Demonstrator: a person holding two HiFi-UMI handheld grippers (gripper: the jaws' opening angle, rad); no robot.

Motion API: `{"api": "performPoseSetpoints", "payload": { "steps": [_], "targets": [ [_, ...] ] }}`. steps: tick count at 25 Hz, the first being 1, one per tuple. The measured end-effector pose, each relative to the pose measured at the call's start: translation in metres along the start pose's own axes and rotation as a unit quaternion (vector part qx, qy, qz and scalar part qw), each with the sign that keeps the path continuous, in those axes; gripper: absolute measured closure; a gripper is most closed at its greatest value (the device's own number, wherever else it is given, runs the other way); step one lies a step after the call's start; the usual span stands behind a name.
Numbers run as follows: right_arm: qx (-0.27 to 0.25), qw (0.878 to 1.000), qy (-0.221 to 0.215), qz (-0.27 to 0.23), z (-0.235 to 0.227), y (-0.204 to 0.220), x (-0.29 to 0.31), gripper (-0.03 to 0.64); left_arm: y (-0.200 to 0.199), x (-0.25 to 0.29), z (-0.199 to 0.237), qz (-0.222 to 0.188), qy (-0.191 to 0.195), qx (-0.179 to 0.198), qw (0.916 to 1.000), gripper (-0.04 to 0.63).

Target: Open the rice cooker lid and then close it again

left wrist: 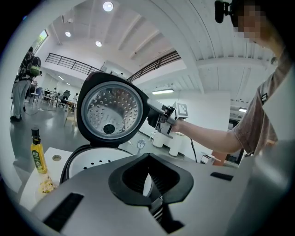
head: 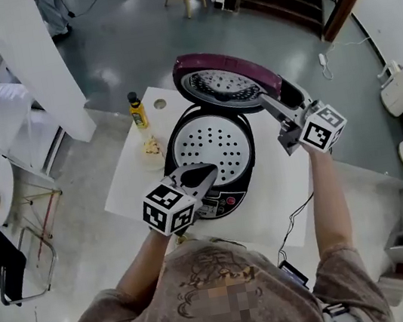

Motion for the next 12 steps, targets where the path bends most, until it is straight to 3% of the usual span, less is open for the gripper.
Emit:
{"api": "performPoseSetpoints", "payload": {
  "steps": [12],
  "targets": [
    [-0.029,0.999,-0.004,0.022,0.035,0.018,-0.016,0.267,0.007,-0.003,-0.008,0.002,0.007,0.003,1.0000,0.575]
  ]
}}
Point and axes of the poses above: the fingertips, and each gripper's own axes: x forward along the fingers, z to its left, y out of its underside, the point moved 5 cm from there along -x, backward along the fingers, and after that the axes turned 4 degrees about z, right-handed, at the moved point
